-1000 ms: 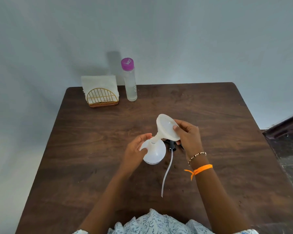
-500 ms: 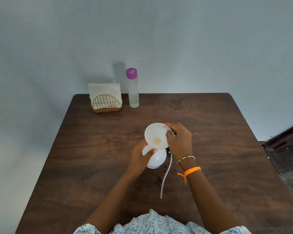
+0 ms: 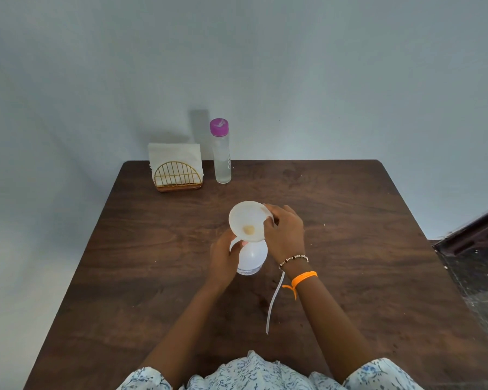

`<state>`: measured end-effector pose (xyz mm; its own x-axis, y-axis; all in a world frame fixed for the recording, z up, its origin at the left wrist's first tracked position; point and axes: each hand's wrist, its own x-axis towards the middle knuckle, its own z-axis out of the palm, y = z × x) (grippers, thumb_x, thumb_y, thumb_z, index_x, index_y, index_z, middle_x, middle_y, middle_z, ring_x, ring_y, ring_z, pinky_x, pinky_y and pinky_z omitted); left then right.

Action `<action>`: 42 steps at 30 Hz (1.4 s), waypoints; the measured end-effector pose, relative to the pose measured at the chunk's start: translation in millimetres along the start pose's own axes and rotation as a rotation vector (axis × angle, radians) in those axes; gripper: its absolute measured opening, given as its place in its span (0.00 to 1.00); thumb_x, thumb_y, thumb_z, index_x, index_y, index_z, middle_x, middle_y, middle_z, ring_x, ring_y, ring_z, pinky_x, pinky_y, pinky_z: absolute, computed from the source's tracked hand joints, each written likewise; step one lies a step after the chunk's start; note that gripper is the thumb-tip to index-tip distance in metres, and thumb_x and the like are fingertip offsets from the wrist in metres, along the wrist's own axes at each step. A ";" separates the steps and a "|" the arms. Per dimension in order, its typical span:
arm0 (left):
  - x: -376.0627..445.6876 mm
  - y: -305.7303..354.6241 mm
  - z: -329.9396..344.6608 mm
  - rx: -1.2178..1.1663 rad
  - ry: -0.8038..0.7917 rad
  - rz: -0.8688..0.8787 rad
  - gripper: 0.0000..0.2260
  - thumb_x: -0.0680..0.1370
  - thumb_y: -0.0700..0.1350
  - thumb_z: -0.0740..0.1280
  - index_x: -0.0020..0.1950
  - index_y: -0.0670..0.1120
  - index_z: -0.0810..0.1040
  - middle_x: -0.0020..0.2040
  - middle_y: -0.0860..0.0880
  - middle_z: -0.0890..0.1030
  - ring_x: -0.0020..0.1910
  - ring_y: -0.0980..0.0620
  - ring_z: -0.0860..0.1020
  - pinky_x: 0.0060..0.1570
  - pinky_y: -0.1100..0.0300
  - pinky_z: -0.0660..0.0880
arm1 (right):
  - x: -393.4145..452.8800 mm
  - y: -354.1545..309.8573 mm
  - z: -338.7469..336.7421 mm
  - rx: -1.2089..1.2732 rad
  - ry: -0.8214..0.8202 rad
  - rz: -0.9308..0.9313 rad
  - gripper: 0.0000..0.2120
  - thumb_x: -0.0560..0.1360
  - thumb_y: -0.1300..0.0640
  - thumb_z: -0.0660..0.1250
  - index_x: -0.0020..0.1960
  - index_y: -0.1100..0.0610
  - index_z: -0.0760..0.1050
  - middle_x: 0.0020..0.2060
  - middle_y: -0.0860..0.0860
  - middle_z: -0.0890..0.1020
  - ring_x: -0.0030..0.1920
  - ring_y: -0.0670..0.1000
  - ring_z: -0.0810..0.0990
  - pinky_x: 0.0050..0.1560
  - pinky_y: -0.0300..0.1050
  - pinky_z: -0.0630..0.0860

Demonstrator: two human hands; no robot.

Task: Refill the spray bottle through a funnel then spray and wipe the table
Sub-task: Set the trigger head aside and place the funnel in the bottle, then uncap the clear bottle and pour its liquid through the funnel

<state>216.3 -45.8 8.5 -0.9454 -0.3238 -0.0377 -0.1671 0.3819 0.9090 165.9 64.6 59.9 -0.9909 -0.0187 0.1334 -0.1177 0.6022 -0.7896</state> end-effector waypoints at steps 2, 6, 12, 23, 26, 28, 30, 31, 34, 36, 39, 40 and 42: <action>3.6 0.1 -1.8 -0.011 0.041 -0.026 0.14 0.77 0.39 0.64 0.62 0.43 0.75 0.61 0.44 0.78 0.61 0.47 0.75 0.57 0.60 0.70 | 3.0 -2.7 2.7 0.002 -0.045 0.005 0.16 0.75 0.63 0.60 0.61 0.58 0.76 0.49 0.55 0.80 0.48 0.53 0.76 0.52 0.47 0.76; 3.6 0.4 -3.2 -0.017 0.001 -0.043 0.15 0.77 0.42 0.64 0.64 0.44 0.74 0.62 0.45 0.78 0.62 0.47 0.74 0.63 0.48 0.72 | 5.5 -4.5 4.4 0.039 -0.074 0.014 0.17 0.76 0.62 0.59 0.64 0.60 0.74 0.54 0.56 0.79 0.52 0.54 0.76 0.56 0.45 0.73; 2.7 0.3 -9.3 -0.073 -0.048 -0.059 0.16 0.78 0.41 0.63 0.66 0.48 0.71 0.65 0.50 0.75 0.63 0.52 0.72 0.60 0.61 0.68 | 9.4 -0.7 1.0 0.115 -0.067 0.028 0.14 0.78 0.60 0.60 0.62 0.60 0.75 0.53 0.55 0.80 0.52 0.52 0.77 0.55 0.46 0.76; 39.9 5.1 -29.4 -0.186 0.027 -0.212 0.12 0.76 0.43 0.67 0.57 0.55 0.73 0.52 0.59 0.77 0.51 0.60 0.76 0.47 0.71 0.71 | 60.8 -0.8 3.8 0.347 -0.132 0.154 0.12 0.79 0.59 0.57 0.45 0.56 0.79 0.34 0.49 0.79 0.32 0.46 0.73 0.37 0.40 0.72; 66.6 9.3 -41.8 -0.174 0.054 -0.169 0.13 0.77 0.40 0.63 0.57 0.55 0.73 0.51 0.57 0.78 0.52 0.60 0.76 0.44 0.70 0.71 | 99.8 -12.5 11.8 0.333 -0.204 0.124 0.11 0.77 0.61 0.59 0.42 0.55 0.79 0.33 0.49 0.78 0.28 0.44 0.71 0.31 0.35 0.69; 87.4 14.8 -46.7 -0.168 0.077 -0.150 0.13 0.77 0.39 0.63 0.59 0.53 0.73 0.52 0.55 0.78 0.52 0.60 0.76 0.44 0.71 0.70 | 127.0 -19.9 23.7 0.286 -0.285 0.101 0.10 0.76 0.63 0.60 0.41 0.54 0.78 0.32 0.48 0.78 0.29 0.45 0.73 0.34 0.37 0.72; 108.6 20.7 -50.1 -0.199 0.107 -0.133 0.13 0.77 0.39 0.63 0.59 0.52 0.74 0.52 0.54 0.79 0.52 0.59 0.76 0.46 0.70 0.70 | 151.9 -26.4 40.7 0.230 -0.338 0.062 0.08 0.76 0.63 0.62 0.43 0.54 0.77 0.34 0.48 0.78 0.35 0.49 0.77 0.41 0.42 0.77; 119.0 23.2 -51.6 -0.213 0.125 -0.121 0.13 0.77 0.38 0.63 0.59 0.52 0.74 0.52 0.53 0.79 0.52 0.59 0.76 0.47 0.70 0.71 | 163.0 -30.5 49.4 0.198 -0.336 0.039 0.06 0.75 0.64 0.63 0.46 0.56 0.78 0.37 0.49 0.79 0.38 0.51 0.78 0.45 0.45 0.77; 149.4 29.8 -53.9 -0.214 0.156 -0.081 0.13 0.77 0.37 0.62 0.59 0.50 0.75 0.52 0.52 0.79 0.51 0.60 0.76 0.46 0.72 0.72 | 193.9 -45.7 74.5 0.126 -0.302 -0.039 0.15 0.72 0.64 0.67 0.59 0.60 0.72 0.52 0.57 0.77 0.48 0.52 0.77 0.54 0.46 0.74; 167.6 31.7 -53.7 -0.194 0.160 -0.060 0.13 0.77 0.36 0.62 0.59 0.47 0.75 0.52 0.50 0.79 0.49 0.60 0.76 0.45 0.77 0.72 | 211.1 -55.4 88.4 0.113 -0.325 -0.106 0.26 0.71 0.64 0.69 0.66 0.60 0.65 0.60 0.58 0.70 0.55 0.53 0.74 0.59 0.48 0.72; 188.3 31.0 -51.9 -0.172 0.158 -0.072 0.13 0.77 0.35 0.62 0.60 0.45 0.74 0.54 0.49 0.78 0.49 0.58 0.76 0.44 0.80 0.70 | 234.1 -57.4 106.5 0.065 -0.358 -0.196 0.36 0.68 0.63 0.73 0.71 0.60 0.59 0.66 0.58 0.66 0.64 0.56 0.69 0.65 0.46 0.66; 192.8 30.1 -51.2 -0.168 0.161 -0.077 0.14 0.77 0.35 0.62 0.61 0.44 0.74 0.54 0.48 0.79 0.49 0.57 0.76 0.44 0.80 0.70 | 239.5 -56.0 111.6 0.057 -0.366 -0.208 0.37 0.67 0.62 0.74 0.71 0.60 0.59 0.67 0.58 0.66 0.65 0.56 0.68 0.64 0.43 0.65; 198.9 27.2 -49.8 -0.157 0.163 -0.083 0.14 0.77 0.34 0.62 0.61 0.44 0.74 0.54 0.48 0.79 0.49 0.57 0.76 0.43 0.80 0.70 | 245.9 -53.8 118.1 0.052 -0.366 -0.220 0.36 0.67 0.62 0.74 0.70 0.60 0.61 0.66 0.57 0.69 0.64 0.56 0.70 0.60 0.39 0.65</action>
<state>37.7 -143.0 46.4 -0.8705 -0.4886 -0.0590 -0.1844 0.2127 0.9596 -79.2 -66.7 64.4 -0.8983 -0.4303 0.0882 -0.3230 0.5109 -0.7967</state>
